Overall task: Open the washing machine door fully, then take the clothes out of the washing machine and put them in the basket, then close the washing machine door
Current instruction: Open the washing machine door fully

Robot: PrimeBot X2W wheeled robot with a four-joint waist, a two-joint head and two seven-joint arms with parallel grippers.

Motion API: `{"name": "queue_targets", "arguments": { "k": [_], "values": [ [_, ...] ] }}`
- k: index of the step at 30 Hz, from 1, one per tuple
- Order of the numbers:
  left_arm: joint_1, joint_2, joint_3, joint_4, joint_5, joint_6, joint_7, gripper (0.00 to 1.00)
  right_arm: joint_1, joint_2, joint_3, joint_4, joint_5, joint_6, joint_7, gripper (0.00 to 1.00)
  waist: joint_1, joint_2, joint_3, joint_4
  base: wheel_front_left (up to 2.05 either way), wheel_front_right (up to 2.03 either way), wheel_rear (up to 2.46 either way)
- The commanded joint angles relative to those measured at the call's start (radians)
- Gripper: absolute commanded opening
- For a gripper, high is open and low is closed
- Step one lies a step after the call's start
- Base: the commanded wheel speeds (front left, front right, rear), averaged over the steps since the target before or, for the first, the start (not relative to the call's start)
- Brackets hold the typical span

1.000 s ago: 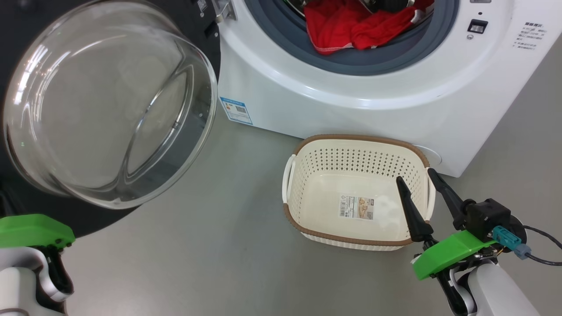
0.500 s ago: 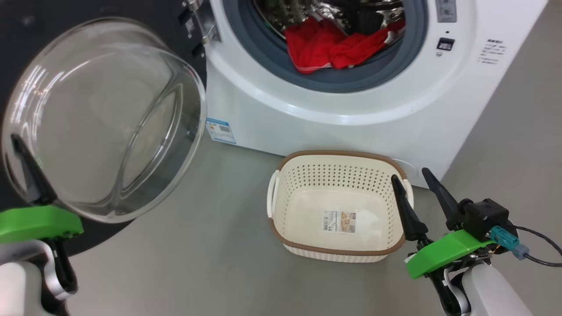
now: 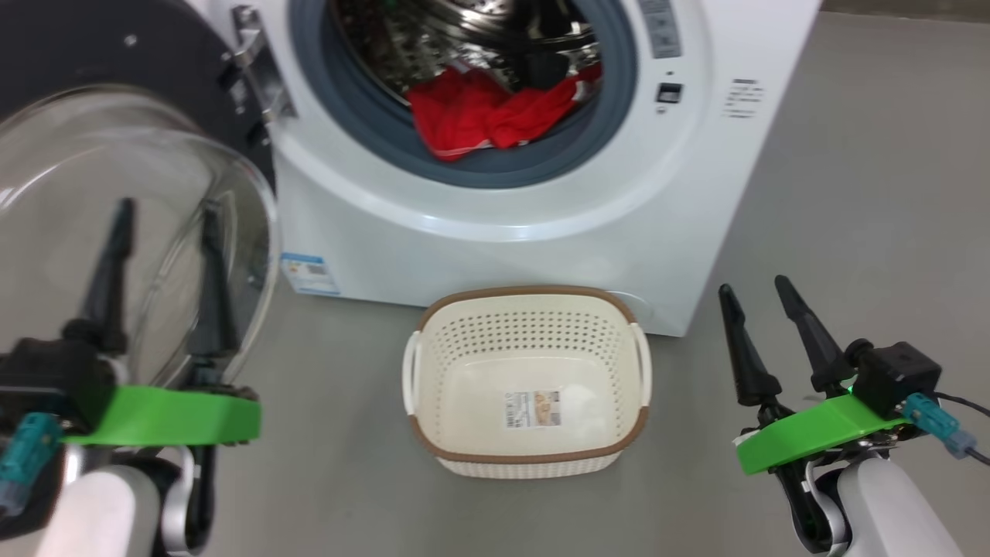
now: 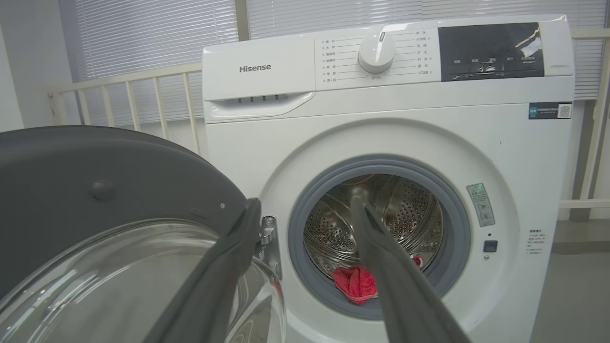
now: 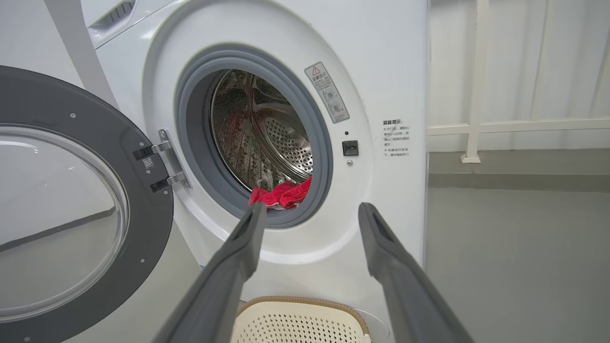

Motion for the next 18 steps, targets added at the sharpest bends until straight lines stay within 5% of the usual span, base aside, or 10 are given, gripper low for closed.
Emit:
{"name": "queue_targets", "arguments": {
  "k": [1, 10, 18],
  "values": [
    [-0.015, 0.019, 0.026, -0.024, -0.007, -0.012, 0.002, 1.00, 0.002, 0.005, 0.019, -0.037, 0.017, 0.006, -0.006, 1.00, 0.0000, 0.0000, -0.017, -0.053, 0.00, 0.00, 0.00],
    [0.033, -0.032, -0.042, 0.049, -0.060, -0.072, -0.017, 1.00, 0.031, 0.005, -0.013, -0.122, -0.019, 0.006, -0.006, 1.00, 0.0000, 0.0000, -0.045, -0.182, 0.00, 0.00, 0.00],
    [0.113, -0.055, -0.047, 0.162, -0.061, -0.077, -0.080, 1.00, 0.092, 0.005, -0.030, -0.171, -0.029, 0.006, -0.006, 1.00, 0.0000, 0.0000, -0.103, -0.285, 0.00, 0.00, 0.00]
  ]
}}
